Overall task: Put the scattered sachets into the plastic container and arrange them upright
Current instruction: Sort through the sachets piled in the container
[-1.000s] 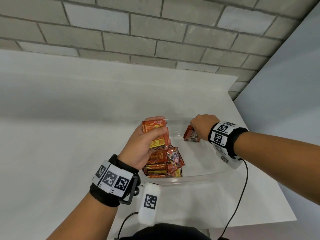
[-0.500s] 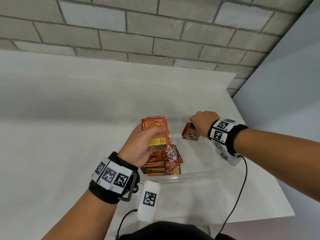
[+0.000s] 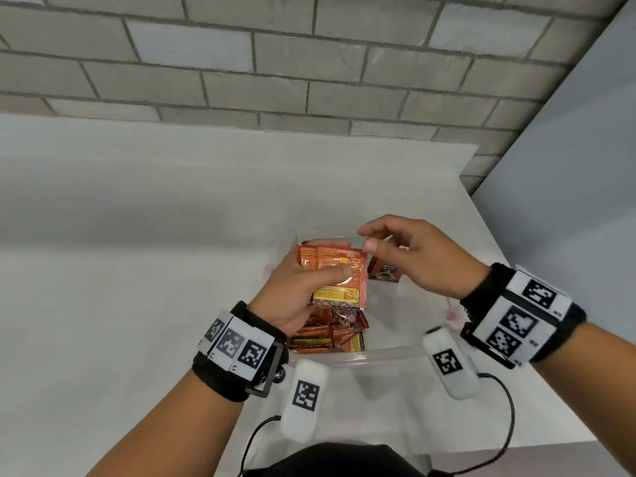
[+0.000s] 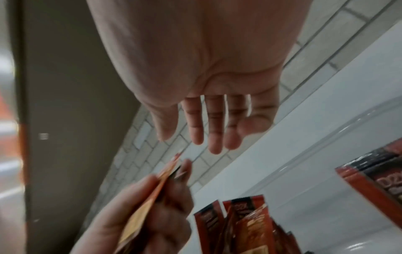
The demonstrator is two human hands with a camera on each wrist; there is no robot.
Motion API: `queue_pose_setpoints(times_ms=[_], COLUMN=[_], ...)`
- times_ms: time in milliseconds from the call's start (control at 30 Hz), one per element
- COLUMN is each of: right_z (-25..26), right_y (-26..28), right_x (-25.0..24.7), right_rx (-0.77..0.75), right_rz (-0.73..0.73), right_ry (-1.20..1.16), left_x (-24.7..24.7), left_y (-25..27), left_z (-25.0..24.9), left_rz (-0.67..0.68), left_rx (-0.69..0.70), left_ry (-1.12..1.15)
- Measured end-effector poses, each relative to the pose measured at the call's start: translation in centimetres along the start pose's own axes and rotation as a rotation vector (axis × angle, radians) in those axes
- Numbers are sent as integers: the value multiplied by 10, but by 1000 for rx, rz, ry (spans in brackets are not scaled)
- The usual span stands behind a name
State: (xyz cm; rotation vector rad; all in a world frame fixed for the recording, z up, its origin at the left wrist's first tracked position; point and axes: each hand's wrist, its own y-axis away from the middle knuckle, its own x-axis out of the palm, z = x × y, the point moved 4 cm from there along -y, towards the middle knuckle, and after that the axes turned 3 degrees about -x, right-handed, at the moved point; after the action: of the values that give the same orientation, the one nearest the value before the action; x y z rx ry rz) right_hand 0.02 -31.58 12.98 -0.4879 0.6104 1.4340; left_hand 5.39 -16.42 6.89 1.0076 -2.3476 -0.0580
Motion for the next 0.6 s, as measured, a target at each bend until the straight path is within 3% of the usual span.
queue_pose_setpoints(times_ms=[167,233,300,367,500,600], right_z=[-4,-6,-2,1,-9,-18], right_y=[10,11,17,24,31,30], right_x=[5,-4,-18,-20,4,5], right_rx=[-2,-48,-195,-350,-439,-301], right_rz=[8,-123,-347,-444,-245,-187], right_ry=[-139,-156,-50,28,202,103], left_x=[10,12,12,12,17,14], left_y=[1,1,1,1,2,0], left_z=[0,0,1,1,1,1], left_rz=[29,7,-30,-46,-42,-88], left_rx=[9,-29,-70,-80,-45,-4], left_ry=[-34,-21,8,57,117,149])
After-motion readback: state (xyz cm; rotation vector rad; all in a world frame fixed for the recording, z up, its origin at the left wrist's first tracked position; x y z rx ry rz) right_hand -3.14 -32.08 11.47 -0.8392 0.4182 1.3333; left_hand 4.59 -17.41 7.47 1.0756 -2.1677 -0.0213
